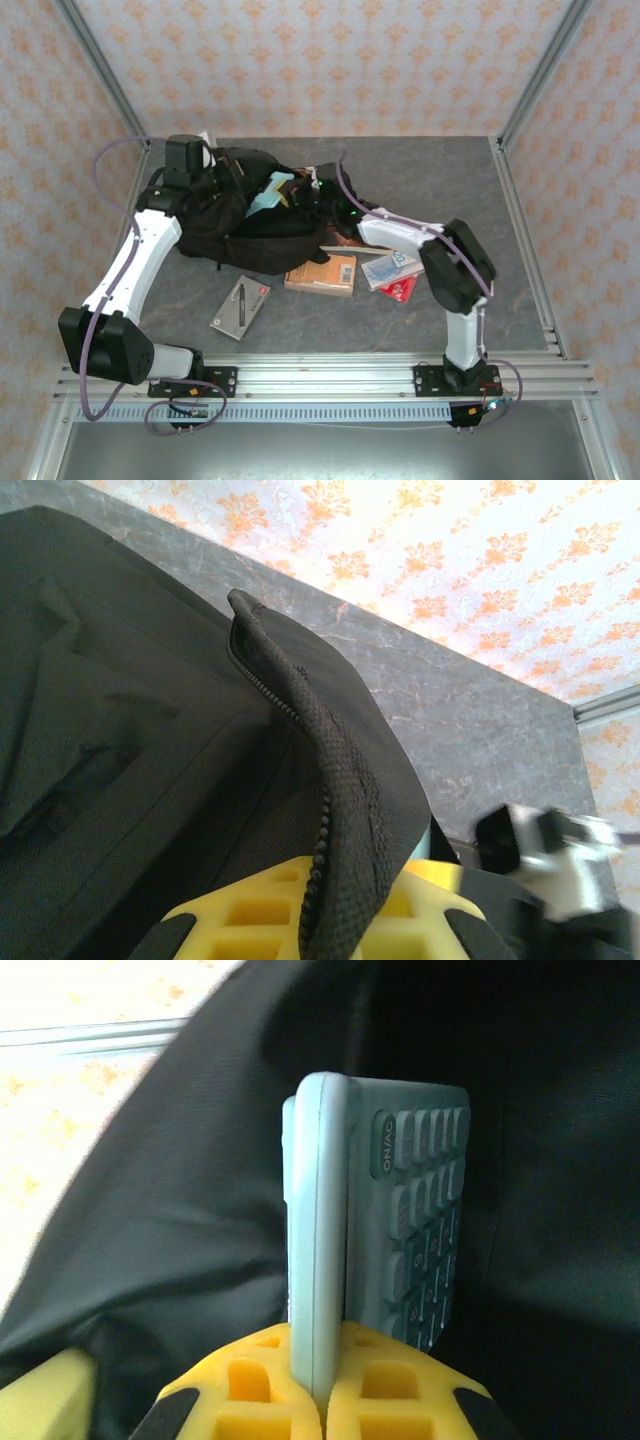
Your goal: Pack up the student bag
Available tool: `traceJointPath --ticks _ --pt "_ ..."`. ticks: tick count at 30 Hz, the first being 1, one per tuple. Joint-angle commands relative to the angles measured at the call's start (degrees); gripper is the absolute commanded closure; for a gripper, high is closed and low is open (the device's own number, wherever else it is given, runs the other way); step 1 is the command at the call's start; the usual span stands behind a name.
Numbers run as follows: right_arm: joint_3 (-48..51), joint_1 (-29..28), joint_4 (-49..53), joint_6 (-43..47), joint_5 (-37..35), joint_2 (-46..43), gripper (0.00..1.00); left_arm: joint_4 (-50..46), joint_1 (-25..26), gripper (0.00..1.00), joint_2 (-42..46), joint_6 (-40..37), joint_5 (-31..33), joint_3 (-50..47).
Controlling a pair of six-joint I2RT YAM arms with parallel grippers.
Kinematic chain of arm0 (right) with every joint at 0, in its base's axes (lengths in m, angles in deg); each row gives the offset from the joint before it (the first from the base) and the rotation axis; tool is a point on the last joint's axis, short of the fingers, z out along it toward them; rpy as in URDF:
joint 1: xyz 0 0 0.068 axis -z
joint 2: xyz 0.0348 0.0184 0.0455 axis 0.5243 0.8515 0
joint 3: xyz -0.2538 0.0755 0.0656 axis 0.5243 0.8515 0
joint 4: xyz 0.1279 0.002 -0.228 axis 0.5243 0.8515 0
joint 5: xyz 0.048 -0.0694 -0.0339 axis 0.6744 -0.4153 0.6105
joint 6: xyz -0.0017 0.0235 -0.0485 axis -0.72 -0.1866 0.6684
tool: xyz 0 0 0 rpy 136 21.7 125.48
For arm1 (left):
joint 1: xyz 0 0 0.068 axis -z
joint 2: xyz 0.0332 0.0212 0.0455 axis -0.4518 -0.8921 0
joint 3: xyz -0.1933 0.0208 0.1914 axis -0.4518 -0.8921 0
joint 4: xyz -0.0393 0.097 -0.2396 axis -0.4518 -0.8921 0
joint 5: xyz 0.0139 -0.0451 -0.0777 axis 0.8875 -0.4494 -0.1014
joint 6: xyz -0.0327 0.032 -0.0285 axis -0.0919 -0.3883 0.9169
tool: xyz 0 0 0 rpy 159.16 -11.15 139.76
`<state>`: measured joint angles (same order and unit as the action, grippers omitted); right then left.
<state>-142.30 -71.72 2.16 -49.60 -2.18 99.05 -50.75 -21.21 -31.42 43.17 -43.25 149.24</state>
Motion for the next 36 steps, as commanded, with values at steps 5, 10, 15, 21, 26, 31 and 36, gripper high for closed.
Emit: traceJointPath --ticks 5,10,15,21,26,31,36 --pt "-12.66 -2.41 -13.58 -3.41 2.79 15.5 1.0 4.89 0.55 1.0 0.69 1.06 -0.78 3.96" --pt "-25.2 -3.83 -1.22 3.13 3.37 22.91 1.0 4.71 0.52 1.0 0.37 0.79 -1.01 4.78" --pt "-37.73 -5.45 13.4 8.32 2.95 29.3 0.87 4.98 0.48 1.0 0.02 0.8 -1.3 4.86" --pt "-46.85 -5.5 30.47 18.66 2.38 31.37 0.41 4.19 0.24 1.0 -0.25 0.22 -0.09 4.65" --pt "-44.74 -5.16 39.18 28.02 -0.94 25.8 0.3 4.1 -0.45 1.0 -0.36 0.39 0.68 3.98" --pt "-40.51 -5.17 46.15 36.71 -7.62 17.92 0.23 3.25 -0.81 1.0 -0.12 0.63 3.19 3.59" --pt "-35.72 -4.9 51.14 41.82 -12.68 11.52 0.24 2.4 -1.34 1.0 1.02 0.31 6.32 2.84"
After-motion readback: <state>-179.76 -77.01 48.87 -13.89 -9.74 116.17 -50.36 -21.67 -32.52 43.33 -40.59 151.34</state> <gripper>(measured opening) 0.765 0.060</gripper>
